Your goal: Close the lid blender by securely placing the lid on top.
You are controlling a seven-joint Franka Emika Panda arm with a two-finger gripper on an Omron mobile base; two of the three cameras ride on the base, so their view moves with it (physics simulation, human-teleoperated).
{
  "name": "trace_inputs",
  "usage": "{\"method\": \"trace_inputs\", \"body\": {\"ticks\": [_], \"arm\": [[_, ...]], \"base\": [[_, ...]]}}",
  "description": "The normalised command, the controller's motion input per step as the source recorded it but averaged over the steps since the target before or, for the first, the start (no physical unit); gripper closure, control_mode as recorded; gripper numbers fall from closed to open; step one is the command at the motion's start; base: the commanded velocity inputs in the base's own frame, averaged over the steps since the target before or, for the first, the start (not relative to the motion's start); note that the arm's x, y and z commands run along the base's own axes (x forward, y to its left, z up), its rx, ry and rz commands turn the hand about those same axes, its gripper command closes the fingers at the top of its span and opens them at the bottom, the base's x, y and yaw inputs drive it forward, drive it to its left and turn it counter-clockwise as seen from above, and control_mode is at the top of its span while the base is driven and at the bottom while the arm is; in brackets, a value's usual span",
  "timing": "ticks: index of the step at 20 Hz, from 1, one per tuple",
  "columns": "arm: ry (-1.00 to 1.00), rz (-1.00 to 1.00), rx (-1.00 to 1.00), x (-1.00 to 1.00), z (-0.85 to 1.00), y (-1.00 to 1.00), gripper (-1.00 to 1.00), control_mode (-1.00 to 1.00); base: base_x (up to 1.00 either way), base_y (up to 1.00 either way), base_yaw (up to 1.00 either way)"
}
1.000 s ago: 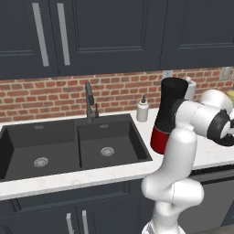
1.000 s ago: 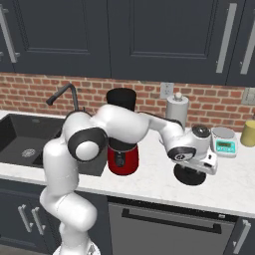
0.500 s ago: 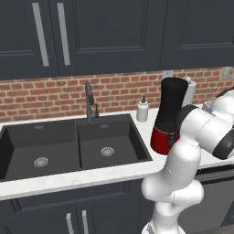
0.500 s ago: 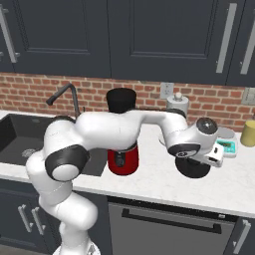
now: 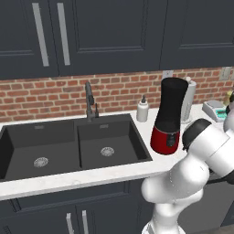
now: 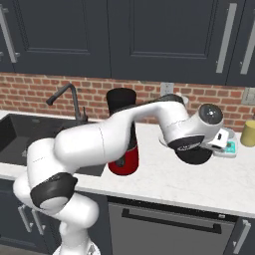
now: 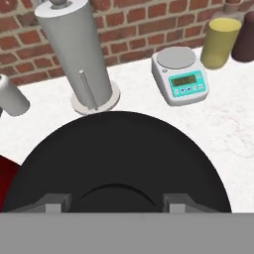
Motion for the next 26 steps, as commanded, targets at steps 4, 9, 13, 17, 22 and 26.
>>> {"method": "trace_inputs", "body": {"ticks": [4,9,13,17,22,26], "arm": [[-0.01,0.05,0.0,-0.13,0.92,0.28,1.0,-1.0],[0.0,0.04,-0.04,-0.21,0.87,0.43,1.0,-1.0],[-0.02,0.03,-0.05,-0.28,0.67,0.47,1.0,-1.0],[-0.02,0.02,-0.03,-0.16,0.5,0.53,1.0,-1.0],[0.0,0.03,-0.04,-0.04,0.29,0.61,1.0,-1.0],[0.0,0.04,-0.04,0.0,0.07,0.64,1.0,-1.0]], "base": [[0.0,0.0,0.0],[0.0,0.0,0.0],[0.0,0.0,0.0],[0.0,0.0,0.0],[0.0,0.0,0.0],[0.0,0.0,0.0]]}}
